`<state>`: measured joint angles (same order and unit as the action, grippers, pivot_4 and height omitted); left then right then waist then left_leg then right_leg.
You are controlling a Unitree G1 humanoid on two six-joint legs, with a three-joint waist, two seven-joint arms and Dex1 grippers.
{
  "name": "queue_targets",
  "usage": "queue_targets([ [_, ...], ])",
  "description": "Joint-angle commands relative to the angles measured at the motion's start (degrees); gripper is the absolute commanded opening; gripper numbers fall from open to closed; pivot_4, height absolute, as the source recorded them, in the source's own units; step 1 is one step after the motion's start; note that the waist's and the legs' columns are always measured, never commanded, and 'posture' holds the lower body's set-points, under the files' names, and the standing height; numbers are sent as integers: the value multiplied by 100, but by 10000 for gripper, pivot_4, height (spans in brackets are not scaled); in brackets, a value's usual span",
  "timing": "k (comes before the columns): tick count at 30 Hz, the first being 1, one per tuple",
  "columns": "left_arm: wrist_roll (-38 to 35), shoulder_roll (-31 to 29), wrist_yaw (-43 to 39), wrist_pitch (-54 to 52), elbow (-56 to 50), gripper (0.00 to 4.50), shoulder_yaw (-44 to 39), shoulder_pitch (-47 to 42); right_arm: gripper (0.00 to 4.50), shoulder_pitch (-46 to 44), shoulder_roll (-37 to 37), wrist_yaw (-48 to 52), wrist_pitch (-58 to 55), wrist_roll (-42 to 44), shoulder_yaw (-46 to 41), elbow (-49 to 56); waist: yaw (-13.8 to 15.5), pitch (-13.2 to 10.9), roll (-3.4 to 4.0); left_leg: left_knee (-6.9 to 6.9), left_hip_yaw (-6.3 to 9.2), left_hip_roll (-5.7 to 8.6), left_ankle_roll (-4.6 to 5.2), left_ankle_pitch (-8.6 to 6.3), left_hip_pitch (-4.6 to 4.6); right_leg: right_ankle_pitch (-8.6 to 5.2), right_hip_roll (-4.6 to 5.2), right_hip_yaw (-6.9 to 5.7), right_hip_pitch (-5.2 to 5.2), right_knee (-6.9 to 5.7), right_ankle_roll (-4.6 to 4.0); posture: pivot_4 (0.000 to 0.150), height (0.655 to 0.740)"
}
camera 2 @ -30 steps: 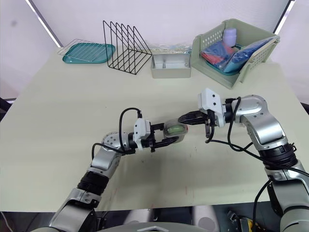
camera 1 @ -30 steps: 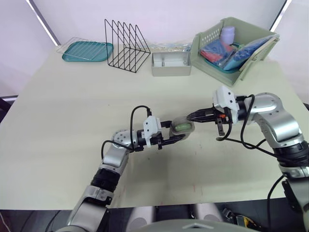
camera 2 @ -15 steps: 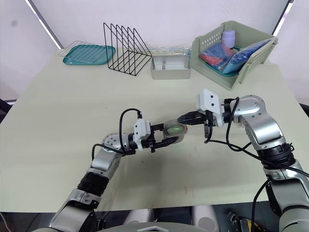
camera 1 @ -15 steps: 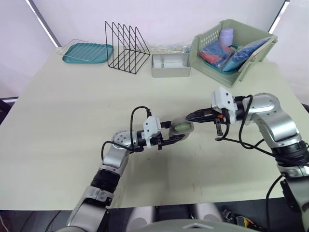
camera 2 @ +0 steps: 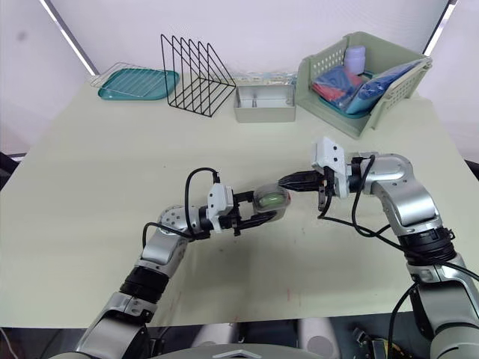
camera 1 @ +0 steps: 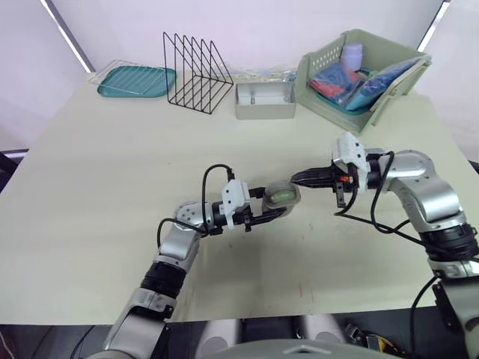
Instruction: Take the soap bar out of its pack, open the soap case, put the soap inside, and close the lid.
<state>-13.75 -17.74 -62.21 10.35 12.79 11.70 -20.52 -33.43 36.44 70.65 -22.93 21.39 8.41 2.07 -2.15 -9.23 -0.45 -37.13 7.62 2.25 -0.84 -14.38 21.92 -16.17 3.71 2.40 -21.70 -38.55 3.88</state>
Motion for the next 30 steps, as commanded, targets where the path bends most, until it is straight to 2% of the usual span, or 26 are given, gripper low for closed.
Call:
queue_targets([
  [1, -75, -41, 55, 61, -124, 18992, -134, -80, 2834, 34, 72, -47, -295, 425, -433, 141, -2, -2, 1, 1, 0, 0, 0, 0, 2, 0, 0, 0, -1, 2, 0, 1500, 7400],
  [3, -75, -41, 47, 70, -115, 18992, -129, -93, 9064, 199, 221, 132, -493, 667, -580, 238, 6, -4, 1, 1, 0, 0, 0, 0, 4, 0, 1, 1, -1, 4, 0, 1500, 7400],
  [7, -74, -37, 24, 87, -75, 18992, -121, -131, 30761, 568, 282, 368, -194, 874, -784, 298, 25, -5, 0, 2, 3, 1, 1, 0, 9, 0, 2, -4, 0, 15, 0, 1500, 7400],
  [10, -77, -26, 5, 97, -52, 18992, -113, -165, 44319, 831, 323, 586, 395, 672, -752, 186, 17, -8, 0, 2, 0, 2, 1, 0, 9, 0, 2, -4, 0, 15, 0, 1500, 7400],
  [15, -193, -20, -20, -115, -188, 18992, -122, -189, 44319, 1099, 327, 817, 1040, 467, -681, 46, 13, -19, 0, 3, -4, 2, 1, 0, 9, 0, 1, -5, 0, 15, 1, 1500, 7400],
  [17, -523, -30, 16, -844, -488, 18992, -174, -190, 44319, 1141, 352, 904, 1247, 378, -632, 31, 7, -26, 0, 2, -4, 2, 1, 0, 9, 0, 1, -6, 0, 15, 1, 1500, 7400],
  [19, -951, -130, 37, -1883, -920, 18992, -178, -148, 44319, 1151, 341, 923, 1395, 338, -640, -2, 4, -32, -3, 3, -2, 1, 1, 0, 9, 0, 0, -6, 0, 15, 1, 1500, 7400],
  [24, -2536, -549, 504, -5388, -1785, 18992, -368, -193, 44319, 1188, 295, 867, 1563, 248, -619, -47, -20, -48, -3, 3, 5, -4, 1, 0, 9, -1, 0, -6, 0, 14, 2, 1500, 7400],
  [27, -3076, -621, 1036, -7095, -1777, 18992, -494, -368, 44319, 1255, 225, 762, 1623, 201, -606, -17, -18, -53, -5, 2, 8, -4, 1, 0, 8, -1, -2, -8, 0, 11, 3, 1500, 7400],
  [30, -3256, -214, 2000, -8558, -1267, 18992, -898, -699, 44319, 1354, 163, 658, 1661, 167, -594, 49, 19, -56, -6, 1, 12, -1, 1, 0, 8, -1, -3, -10, 1, 10, 3, 1500, 7400],
])
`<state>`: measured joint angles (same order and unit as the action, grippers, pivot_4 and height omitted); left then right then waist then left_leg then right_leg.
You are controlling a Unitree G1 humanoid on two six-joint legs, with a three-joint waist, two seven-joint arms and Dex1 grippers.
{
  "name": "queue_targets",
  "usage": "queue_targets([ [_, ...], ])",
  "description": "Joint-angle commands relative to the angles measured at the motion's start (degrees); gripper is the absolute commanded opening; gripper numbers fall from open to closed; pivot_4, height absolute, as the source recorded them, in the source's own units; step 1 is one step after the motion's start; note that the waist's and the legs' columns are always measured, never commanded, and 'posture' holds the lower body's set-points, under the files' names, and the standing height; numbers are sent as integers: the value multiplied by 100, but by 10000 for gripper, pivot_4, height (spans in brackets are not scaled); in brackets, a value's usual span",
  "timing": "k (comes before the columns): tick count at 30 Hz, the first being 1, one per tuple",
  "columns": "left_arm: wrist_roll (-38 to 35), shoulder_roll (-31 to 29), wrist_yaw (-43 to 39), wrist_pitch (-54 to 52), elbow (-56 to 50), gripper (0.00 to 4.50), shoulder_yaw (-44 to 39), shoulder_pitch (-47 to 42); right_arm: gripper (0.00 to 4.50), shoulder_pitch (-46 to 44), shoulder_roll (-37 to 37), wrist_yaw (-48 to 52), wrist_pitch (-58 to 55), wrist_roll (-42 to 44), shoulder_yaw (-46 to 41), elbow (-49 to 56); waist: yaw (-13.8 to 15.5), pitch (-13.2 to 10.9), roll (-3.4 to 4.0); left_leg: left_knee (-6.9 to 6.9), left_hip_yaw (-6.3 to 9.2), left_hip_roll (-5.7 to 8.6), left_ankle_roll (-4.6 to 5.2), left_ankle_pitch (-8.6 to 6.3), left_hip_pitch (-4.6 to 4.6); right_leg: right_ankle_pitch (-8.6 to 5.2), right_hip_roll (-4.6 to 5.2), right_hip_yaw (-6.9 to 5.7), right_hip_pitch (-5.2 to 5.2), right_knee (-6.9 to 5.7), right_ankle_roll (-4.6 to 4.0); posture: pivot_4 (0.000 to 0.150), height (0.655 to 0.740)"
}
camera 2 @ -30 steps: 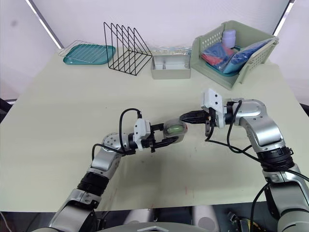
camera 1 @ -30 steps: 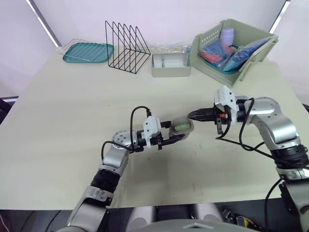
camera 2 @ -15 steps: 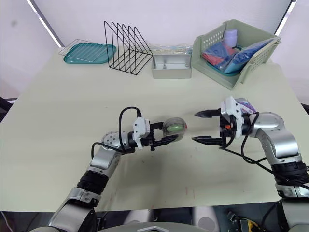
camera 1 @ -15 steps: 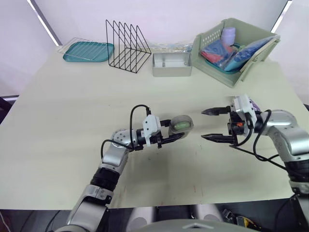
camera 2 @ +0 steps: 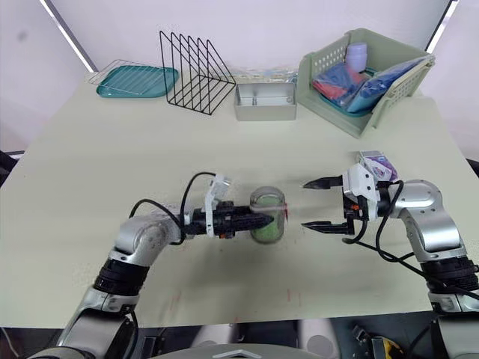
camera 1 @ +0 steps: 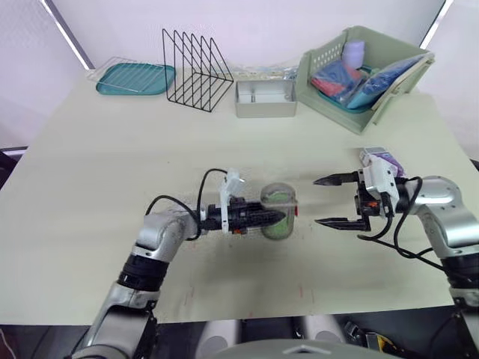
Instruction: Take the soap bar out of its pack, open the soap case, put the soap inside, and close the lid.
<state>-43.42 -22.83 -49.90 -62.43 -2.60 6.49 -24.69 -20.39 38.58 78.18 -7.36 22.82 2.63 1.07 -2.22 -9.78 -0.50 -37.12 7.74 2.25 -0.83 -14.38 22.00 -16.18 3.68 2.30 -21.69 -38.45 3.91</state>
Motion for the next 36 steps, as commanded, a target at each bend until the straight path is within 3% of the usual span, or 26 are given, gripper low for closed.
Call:
queue_targets([
  [1, -271, 454, 1043, -1623, 464, 18992, -551, -395, 44319, 73, -62, -116, 113, 18, -13, 160, 30, 0, 0, -4, 6, 2, 0, 0, 1, 0, 0, -6, 1, 0, 0, 1500, 7400],
  [8, 333, 1260, 2488, -2771, 1951, 18992, -1799, -1247, 44319, 107, -118, -236, 142, -12, 55, 187, 100, 1, -2, -11, 11, 14, -19, 11, -1, 3, 4, -8, 10, 1, 5, 1500, 7400],
  [15, 653, 870, 2324, -2424, 2501, 18992, -1127, -1600, 44319, 58, -195, -298, 182, -61, 132, 111, 134, 7, -9, -11, -8, 14, -28, 15, -5, 6, 5, -4, 14, 3, 10, 1500, 7400],
  [17, 655, 642, 2055, -2259, 2476, 29167, -790, -1649, 45000, 20, -205, -316, 170, -75, 143, 50, 129, 11, -12, -9, -12, 12, -31, 17, -9, 7, 4, -1, 14, 3, 10, 1500, 7400],
  [18, 637, 547, 1922, -2188, 2454, 30782, -665, -1665, 45000, 7, -207, -317, 167, -76, 145, 24, 114, 13, -16, -9, -12, 11, -33, 18, -9, 7, 3, -1, 14, 3, 10, 1500, 7400],
  [21, 515, 369, 1637, -2094, 2423, 44638, -555, -1702, 45000, -25, -223, -346, 74, -26, 128, -12, 87, 26, -11, 4, -19, 4, -41, 22, -24, 7, 0, 5, 16, 3, 10, 1500, 7400],
  [28, 569, -396, 956, -1496, 1665, 44638, 111, -1425, 45000, -69, -242, -371, 94, -82, 148, -131, -48, 26, -11, 19, -22, -16, -45, 25, -28, 7, -14, 13, 9, 2, 8, 1500, 7400],
  [36, 1665, -1716, -220, 2222, 93, 44638, 356, -351, 45000, 104, -218, -749, -37, -36, -138, -252, -94, 22, -5, 64, -33, -54, -50, 28, -34, 26, -47, 35, -5, 35, -24, 1500, 7400],
])
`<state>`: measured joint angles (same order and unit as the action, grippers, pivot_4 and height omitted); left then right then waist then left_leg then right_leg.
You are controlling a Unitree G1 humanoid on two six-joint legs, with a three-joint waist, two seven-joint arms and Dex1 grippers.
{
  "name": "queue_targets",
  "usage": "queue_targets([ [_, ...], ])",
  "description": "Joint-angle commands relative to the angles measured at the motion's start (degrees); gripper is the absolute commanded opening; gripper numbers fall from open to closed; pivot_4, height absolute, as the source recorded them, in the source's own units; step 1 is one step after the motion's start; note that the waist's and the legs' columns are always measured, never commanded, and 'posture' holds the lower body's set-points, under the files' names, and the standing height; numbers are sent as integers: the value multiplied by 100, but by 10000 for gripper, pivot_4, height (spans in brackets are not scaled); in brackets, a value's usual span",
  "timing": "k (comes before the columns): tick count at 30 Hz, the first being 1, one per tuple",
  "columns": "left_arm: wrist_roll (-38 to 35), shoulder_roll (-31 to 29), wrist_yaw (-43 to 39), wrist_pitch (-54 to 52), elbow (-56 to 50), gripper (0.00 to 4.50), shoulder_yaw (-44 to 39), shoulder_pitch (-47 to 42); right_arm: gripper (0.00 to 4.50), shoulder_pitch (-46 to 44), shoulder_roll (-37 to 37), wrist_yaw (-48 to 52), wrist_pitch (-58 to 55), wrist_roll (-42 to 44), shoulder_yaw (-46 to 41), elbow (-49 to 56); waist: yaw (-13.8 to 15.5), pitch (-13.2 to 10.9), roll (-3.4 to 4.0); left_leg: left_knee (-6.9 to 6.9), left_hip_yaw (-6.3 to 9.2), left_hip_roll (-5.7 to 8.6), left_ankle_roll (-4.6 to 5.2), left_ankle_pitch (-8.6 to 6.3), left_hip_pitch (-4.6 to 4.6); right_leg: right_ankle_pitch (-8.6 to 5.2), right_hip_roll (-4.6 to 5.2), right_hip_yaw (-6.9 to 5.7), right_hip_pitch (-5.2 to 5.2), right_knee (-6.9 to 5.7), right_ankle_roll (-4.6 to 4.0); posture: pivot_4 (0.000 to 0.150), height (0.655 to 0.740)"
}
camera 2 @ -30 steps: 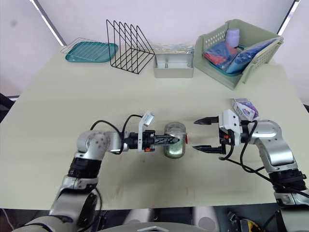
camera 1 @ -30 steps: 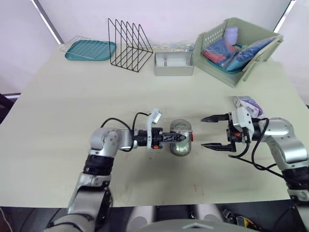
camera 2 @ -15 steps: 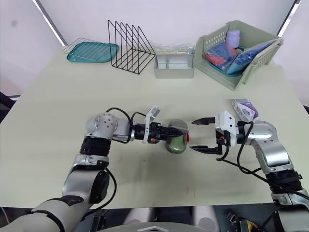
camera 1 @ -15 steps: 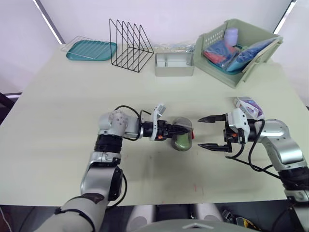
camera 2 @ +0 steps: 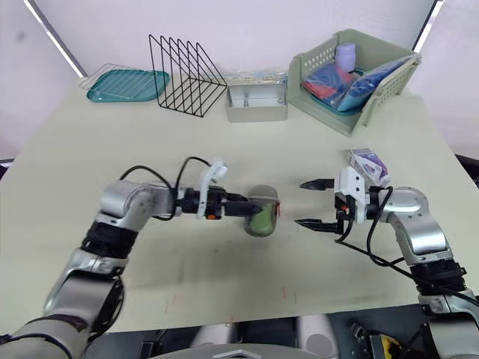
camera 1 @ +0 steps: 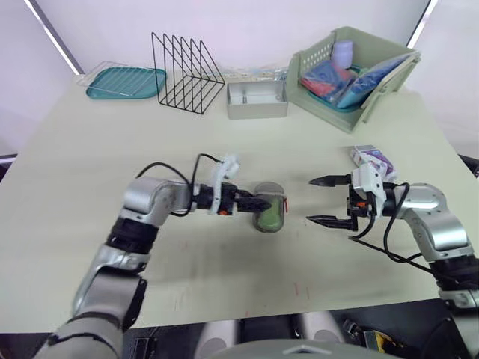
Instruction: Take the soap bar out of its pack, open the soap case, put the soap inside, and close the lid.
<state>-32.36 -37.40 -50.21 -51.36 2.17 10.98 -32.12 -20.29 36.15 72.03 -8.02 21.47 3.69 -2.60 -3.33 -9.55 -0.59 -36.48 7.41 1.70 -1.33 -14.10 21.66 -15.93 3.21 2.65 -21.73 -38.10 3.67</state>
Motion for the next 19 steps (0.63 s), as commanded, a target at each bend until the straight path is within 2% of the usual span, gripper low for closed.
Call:
queue_targets([
  [1, 628, -228, -75, 1353, -442, 44638, -226, 537, 45000, 164, 6, -207, 30, 111, -287, 125, 48, -3, 5, 8, 1, -1, -1, 0, 3, 2, 0, 1, -1, 12, -3, 1500, 7400],
  [4, 909, -101, 158, 2206, -685, 44638, -516, 1054, 45000, 418, -68, -439, 124, 73, -409, 159, 180, -5, 4, 6, 7, 0, 0, 0, 31, 2, 15, -2, -20, 18, -4, 1500, 7400],
  [8, 1411, 162, 683, 3241, -797, 44638, -792, 1671, 45000, 730, -187, -860, 304, 5, -595, 140, 299, -5, 4, -23, 9, 16, -4, 4, 125, 6, 40, -11, -101, 11, 1, 1500, 7400],
  [11, 1670, 360, 1000, 3751, -780, 44638, -933, 1945, 45000, 867, -299, -1206, 432, -83, -703, 100, 303, -5, 4, -23, 2, 21, -1, 2, 126, 7, 47, -6, -103, 12, 2, 1500, 7400],
  [19, 1832, 617, 1161, 4068, -774, 44638, -1006, 2206, 45000, 1175, -405, -1566, 462, -47, -835, 163, 262, -5, 4, -28, -23, 17, 24, -10, 112, 14, 30, -14, -93, 2, 8, 1500, 7400],
])
